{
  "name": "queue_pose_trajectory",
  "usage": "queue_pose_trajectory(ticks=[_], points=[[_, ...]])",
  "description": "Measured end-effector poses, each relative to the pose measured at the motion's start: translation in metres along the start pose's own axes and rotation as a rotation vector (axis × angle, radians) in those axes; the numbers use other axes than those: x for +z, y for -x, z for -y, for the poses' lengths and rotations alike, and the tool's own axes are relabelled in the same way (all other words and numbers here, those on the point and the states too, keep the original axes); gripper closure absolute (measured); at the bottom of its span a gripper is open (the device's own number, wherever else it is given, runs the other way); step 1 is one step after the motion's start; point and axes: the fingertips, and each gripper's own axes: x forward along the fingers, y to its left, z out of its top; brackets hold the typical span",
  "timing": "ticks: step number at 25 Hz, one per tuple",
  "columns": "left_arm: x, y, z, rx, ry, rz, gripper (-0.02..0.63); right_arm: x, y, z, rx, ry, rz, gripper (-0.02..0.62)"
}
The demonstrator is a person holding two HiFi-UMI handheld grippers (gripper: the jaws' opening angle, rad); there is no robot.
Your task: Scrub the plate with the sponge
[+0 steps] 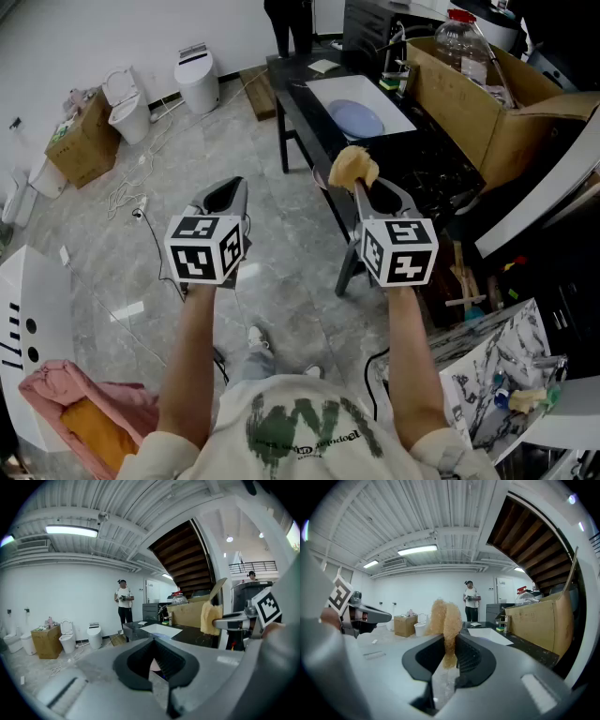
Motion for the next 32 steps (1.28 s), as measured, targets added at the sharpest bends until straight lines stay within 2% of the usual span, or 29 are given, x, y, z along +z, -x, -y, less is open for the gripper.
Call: queue_pose_trajectory(ticks=[8,15,20,32], points=[[-0.004,-0.028,-0.022,-0.013,0.007,-0.013,0.607,-0.004,-0.034,0.001,-0.005,0.0,-0.016,0.534],[0.002,-0.078,-0.059,-0.053,0.007,-0.014,0.607,0.001,-0.09,0.001,-0.034,0.001,-0.033,0.534],[0.012,-0.13,-0.091,-0.113,0.009,-0.017,0.607,0.005,-0.138,0.006,-0.083,0.001,-0.054,0.532],[0.044,-0.238,-0.147,-0.315,-0.016,-0.037,0.607,0.034,-0.225,0.02,-0.268,-0.032,-0.088,0.532]])
